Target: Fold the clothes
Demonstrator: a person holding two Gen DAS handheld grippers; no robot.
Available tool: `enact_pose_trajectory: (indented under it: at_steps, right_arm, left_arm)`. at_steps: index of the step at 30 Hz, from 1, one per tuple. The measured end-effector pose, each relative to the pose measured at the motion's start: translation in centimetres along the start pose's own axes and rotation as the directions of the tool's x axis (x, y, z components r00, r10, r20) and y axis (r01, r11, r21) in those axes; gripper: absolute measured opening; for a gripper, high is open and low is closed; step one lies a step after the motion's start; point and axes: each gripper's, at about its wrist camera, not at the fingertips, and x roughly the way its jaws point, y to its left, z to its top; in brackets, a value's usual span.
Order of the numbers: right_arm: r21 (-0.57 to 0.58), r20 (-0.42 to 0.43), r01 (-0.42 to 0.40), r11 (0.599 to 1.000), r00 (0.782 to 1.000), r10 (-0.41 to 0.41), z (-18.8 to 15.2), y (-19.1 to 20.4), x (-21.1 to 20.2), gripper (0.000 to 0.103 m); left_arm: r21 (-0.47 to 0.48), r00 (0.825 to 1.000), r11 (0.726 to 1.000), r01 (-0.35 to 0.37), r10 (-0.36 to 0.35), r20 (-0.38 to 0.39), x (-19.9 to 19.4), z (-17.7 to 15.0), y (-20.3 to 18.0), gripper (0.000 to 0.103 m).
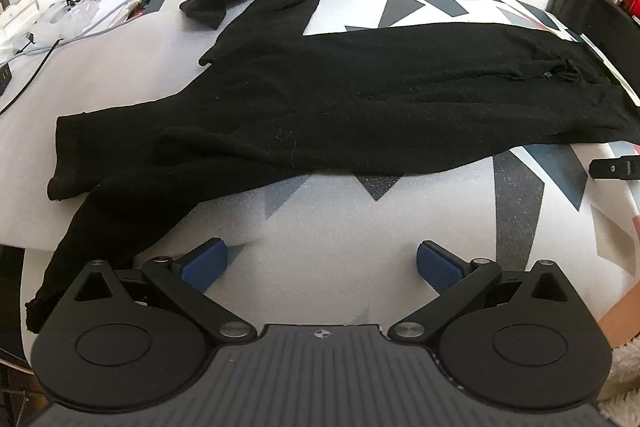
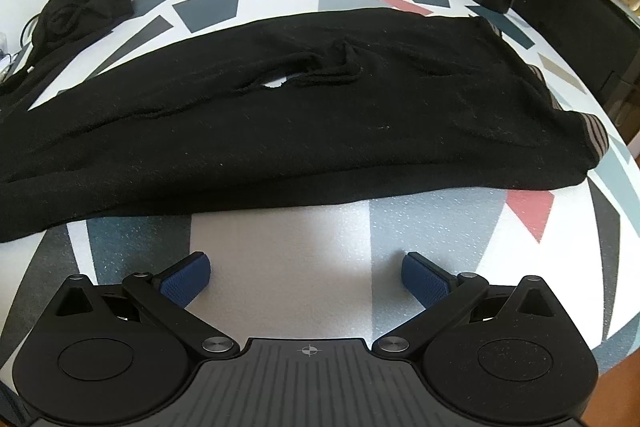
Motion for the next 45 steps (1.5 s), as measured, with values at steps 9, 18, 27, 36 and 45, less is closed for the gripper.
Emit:
enact_pose_trajectory:
  at_steps: [9, 18, 27, 36, 45]
  right_arm:
    - [-0.007, 0.029, -0.01, 1.0, 1.0, 0.011, -0.4, 0.1, -0.1, 0.102]
    - [-0.044, -0.032, -0.034, 0.998, 0.999, 0.032, 0.6, 0.2, 0.2, 0.102]
    - [-0.178, 0.056, -0.175, 0.968, 0.981, 0.188, 1.4, 4.1, -2.7, 0.092]
    - [-0.458, 0.045, -0.23, 0.859, 0.959, 0.281, 2.0, 11.4, -2.4, 0.074]
    - [-0.53, 0.057, -0.212, 0.821, 0.957, 0.284, 2.8, 14.6, -1.8, 0.008]
  left_arm:
    - [-0.015, 0.999, 1.0, -0.02, 0.021, 0.027, 0.0, -0.3, -0.2, 0.103]
    - [0.03, 0.993, 0.999, 0.032, -0.035, 0.115, -2.0, -0.9, 1.2, 0.102]
    - [-0.104, 0.938, 0.99, -0.099, 0.128, 0.324, -10.6, -2.9, 9.0, 0.102]
    - [-0.054, 0.986, 0.992, -0.114, 0.12, 0.114, -6.5, -4.6, 13.6, 0.066]
    - [0.066, 0.98, 0.985, -0.161, 0.152, 0.128, -5.8, -3.8, 12.8, 0.008]
